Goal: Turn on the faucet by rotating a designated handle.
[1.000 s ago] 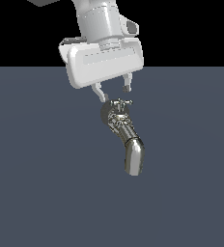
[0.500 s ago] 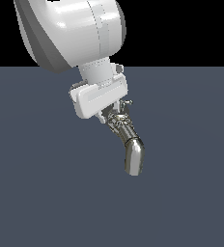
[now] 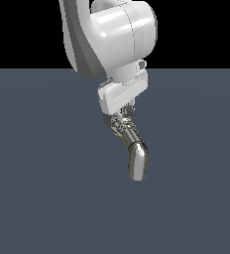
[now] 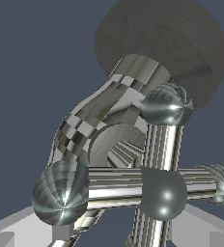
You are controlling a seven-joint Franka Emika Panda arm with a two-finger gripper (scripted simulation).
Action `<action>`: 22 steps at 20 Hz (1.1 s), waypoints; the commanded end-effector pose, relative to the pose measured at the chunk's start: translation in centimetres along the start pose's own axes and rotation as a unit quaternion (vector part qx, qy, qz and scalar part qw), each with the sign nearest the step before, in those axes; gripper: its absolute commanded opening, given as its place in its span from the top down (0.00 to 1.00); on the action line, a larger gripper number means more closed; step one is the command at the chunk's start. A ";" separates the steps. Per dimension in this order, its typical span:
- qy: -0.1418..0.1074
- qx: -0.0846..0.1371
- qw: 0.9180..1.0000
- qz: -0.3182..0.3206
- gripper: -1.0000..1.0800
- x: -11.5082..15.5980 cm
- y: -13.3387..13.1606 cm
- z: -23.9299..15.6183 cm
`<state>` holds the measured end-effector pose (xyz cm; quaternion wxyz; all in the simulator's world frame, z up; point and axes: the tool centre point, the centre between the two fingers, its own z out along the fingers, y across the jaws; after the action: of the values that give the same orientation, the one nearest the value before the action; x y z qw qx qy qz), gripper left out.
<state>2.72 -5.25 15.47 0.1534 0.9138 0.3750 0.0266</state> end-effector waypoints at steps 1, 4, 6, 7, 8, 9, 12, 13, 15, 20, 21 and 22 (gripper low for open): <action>0.019 -0.047 0.990 -0.128 0.20 7.2 -1.3 -0.9; -0.038 -0.061 0.976 -0.207 0.15 4.5 1.2 0.2; -0.047 -0.058 0.971 -0.226 0.94 2.6 2.7 0.2; -0.054 -0.056 0.968 -0.237 0.94 3.7 1.8 1.0; -0.059 -0.086 0.956 -0.275 0.71 3.9 4.7 -0.7; -0.059 -0.087 0.955 -0.277 0.71 4.1 4.6 -0.8; -0.054 -0.095 0.942 -0.317 0.23 2.2 7.6 1.6; -0.055 -0.107 0.945 -0.303 0.23 0.8 8.4 0.0; -0.106 -0.052 0.962 -0.246 0.25 -7.0 9.3 2.3; -0.015 -0.084 0.920 -0.383 0.63 7.8 4.2 3.7; 0.001 -0.098 0.901 -0.422 0.63 11.7 -0.4 1.3; -0.039 -0.089 0.913 -0.397 0.49 4.2 6.0 4.0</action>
<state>6.78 -8.47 15.21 0.2378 0.6945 0.6758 -0.0670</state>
